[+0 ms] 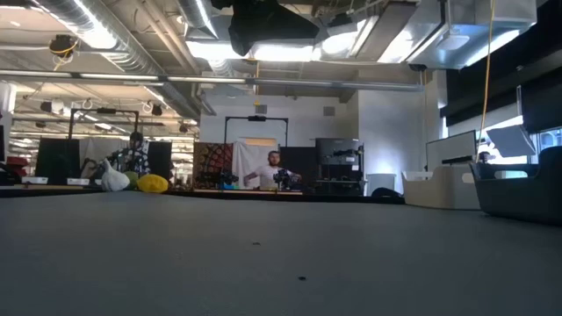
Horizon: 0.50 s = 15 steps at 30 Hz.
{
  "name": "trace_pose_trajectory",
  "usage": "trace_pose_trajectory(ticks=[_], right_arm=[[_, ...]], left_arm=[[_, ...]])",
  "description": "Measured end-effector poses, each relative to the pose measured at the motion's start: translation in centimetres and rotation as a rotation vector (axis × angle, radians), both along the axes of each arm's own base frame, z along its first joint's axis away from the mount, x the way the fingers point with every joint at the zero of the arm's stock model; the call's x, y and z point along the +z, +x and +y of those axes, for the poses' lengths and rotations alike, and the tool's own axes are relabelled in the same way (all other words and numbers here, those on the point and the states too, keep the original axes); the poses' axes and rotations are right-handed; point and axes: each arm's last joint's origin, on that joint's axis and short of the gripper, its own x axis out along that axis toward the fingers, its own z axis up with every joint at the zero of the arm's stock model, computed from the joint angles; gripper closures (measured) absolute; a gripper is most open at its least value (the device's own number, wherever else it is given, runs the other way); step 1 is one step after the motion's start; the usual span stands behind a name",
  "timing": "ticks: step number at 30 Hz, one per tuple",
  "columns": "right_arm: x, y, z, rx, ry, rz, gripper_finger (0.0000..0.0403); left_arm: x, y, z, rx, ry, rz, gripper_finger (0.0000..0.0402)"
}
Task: Sort produce into baskets
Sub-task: Put the green lime into the black bin
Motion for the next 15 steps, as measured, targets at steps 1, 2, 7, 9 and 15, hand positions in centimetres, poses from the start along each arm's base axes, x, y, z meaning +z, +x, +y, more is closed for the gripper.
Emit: trace_pose_trajectory(ticks=[1,2,7,9,15], right_arm=[[-0.03,-0.01,-0.04,-0.014,0.001,0.006,0.0223],[-0.05,-0.03,-0.06,-0.026,0.001,0.014,0.0223],[-0.09,-0.05,-0.08,-0.045,0.004,0.026,0.0215],[-0.08,-0.05,-0.09,-0.047,0.004,0.026,0.0199],[-0.07,-0.11,-0.02,-0.030,0.019,0.053,0.0141]], left_arm=[[0.00,0.00,0.00,0.000,0.000,0.000,0.0150],[0.00,0.00,0.00,0.000,0.000,0.000,0.0150],[0.00,0.00,0.00,0.000,0.000,0.000,0.0150],[0.00,0.00,0.00,0.000,0.001,0.000,0.0150],[0.00,0.00,0.00,0.000,0.001,0.000,0.0150]])
